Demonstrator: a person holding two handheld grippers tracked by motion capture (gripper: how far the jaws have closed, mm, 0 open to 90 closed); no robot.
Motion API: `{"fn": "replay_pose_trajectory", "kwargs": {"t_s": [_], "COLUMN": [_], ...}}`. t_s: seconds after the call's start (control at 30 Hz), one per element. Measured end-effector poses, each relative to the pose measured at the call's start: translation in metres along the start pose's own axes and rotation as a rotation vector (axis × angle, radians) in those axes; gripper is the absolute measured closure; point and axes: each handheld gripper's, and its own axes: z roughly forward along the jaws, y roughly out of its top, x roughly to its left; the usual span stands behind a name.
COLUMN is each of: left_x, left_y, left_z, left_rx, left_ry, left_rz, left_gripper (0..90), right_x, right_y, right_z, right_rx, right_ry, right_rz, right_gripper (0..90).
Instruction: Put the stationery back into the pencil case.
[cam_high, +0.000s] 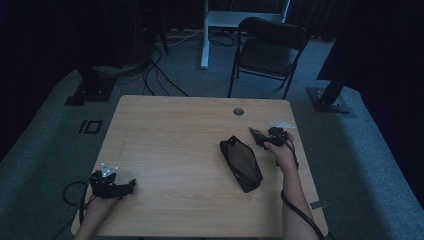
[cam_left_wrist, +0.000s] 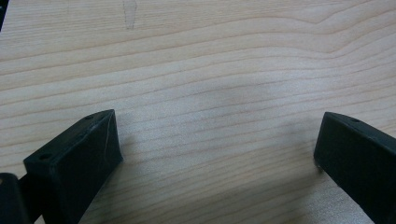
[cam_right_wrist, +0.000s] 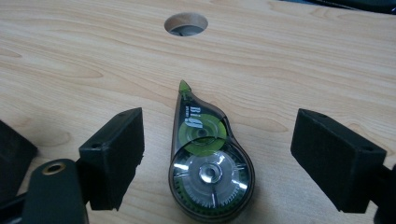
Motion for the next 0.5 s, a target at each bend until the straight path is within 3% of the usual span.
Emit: {"fn": "replay_pose_trajectory", "kwargs": {"t_s": [0.27, 0.5], "left_x": [0.000, 0.000], "left_y": [0.000, 0.000], "left_z": [0.000, 0.000], "left_rx": [0.000, 0.000], "left_ry": [0.000, 0.000], "left_rz": [0.000, 0.000], "left_gripper": [0.6, 0.6], "right_x": [0.002, 0.003], "right_y": [-0.001, -0.002], "right_z": [0.013, 0.023], "right_rx": [0.034, 0.063], "right_ry": [-0.001, -0.005], "right_rz": [-0.017, -0.033], "right_gripper": [17.3, 23.0]}}
